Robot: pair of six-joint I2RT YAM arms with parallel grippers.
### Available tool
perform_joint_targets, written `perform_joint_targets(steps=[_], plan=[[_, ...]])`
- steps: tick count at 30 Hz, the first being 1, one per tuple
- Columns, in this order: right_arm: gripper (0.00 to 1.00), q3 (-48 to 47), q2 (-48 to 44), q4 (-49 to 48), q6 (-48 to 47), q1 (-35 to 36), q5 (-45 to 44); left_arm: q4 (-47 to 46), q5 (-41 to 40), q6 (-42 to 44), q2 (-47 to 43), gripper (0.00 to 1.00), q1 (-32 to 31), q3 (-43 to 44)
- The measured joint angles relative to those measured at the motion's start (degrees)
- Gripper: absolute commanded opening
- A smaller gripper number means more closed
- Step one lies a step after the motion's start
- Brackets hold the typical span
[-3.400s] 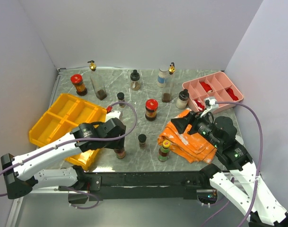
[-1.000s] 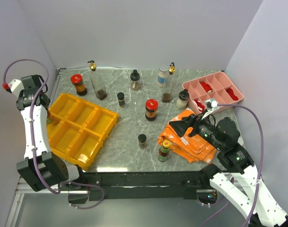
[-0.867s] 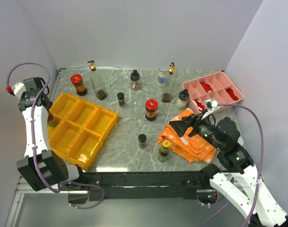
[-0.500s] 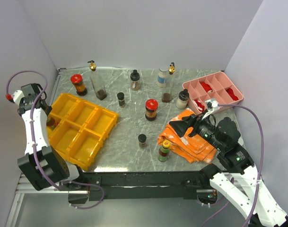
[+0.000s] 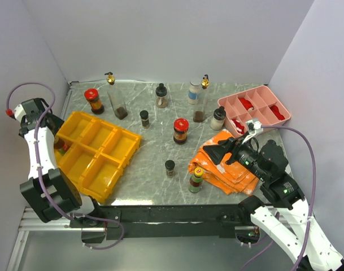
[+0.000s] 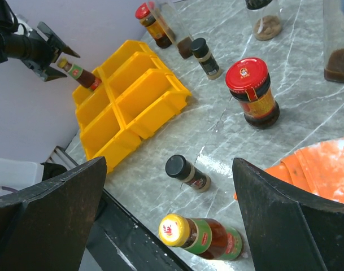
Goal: Organize the condiment bottles
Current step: Place the bottle in the storage box, then pick up the bottle from the center of the board.
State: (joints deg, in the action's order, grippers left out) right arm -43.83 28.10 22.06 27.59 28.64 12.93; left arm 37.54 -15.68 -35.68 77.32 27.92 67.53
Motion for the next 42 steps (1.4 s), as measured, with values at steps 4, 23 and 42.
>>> perform_joint_targets(steps=[4,23,42], plan=[[1.00,0.0,0.0,0.3,0.0,0.0,-0.2,0.2,1.4,0.4,-1.2,1.00,0.0,0.4],[1.00,-1.0,3.1,3.9,0.3,0.0,-3.3,-3.2,12.9,6.2,-13.7,0.96,-20.0,5.7],[1.00,-1.0,6.3,5.0,0.2,0.0,-7.1,-8.6,22.3,11.0,-25.2,0.98,-44.4,-4.2]])
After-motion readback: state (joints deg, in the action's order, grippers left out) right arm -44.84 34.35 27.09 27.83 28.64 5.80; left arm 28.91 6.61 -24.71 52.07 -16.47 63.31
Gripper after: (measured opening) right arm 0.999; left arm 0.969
